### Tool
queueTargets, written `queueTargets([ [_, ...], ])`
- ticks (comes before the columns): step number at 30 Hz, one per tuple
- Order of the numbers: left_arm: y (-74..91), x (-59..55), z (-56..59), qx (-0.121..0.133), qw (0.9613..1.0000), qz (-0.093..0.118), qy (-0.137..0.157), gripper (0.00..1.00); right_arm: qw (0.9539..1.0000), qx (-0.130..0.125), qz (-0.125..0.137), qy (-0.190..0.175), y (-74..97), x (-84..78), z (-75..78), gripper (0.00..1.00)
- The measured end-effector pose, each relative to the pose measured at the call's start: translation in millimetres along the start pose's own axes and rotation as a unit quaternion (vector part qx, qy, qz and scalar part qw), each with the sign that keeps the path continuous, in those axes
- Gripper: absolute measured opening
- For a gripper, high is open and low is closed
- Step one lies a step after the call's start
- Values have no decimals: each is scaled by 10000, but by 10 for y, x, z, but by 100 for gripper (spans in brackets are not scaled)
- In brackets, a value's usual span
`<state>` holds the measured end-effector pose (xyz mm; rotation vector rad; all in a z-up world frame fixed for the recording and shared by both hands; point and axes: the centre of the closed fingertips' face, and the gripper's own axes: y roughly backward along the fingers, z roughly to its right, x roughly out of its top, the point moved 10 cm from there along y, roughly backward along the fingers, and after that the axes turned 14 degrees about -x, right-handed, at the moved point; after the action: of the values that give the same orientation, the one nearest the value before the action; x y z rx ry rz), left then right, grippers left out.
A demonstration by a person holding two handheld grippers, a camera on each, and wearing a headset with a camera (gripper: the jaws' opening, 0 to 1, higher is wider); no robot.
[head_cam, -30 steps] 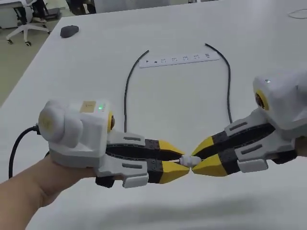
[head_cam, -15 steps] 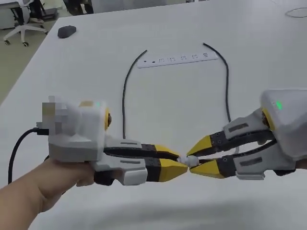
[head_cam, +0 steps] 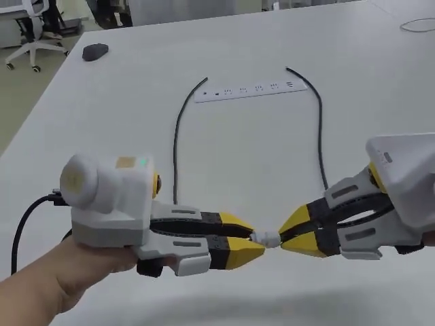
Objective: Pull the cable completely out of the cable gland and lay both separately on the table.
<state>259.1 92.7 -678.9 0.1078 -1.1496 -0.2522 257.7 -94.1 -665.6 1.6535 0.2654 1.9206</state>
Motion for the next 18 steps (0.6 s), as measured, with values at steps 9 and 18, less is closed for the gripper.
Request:
queueTargets([
  [9,58,-27,-2,284,9992,-109,-263,15,9939,-755,-594,-548,145,-150,-13,0],
  [18,143,-58,6,458,9984,-124,-306,15,9789,-1481,-1181,-765,439,-465,61,0],
])
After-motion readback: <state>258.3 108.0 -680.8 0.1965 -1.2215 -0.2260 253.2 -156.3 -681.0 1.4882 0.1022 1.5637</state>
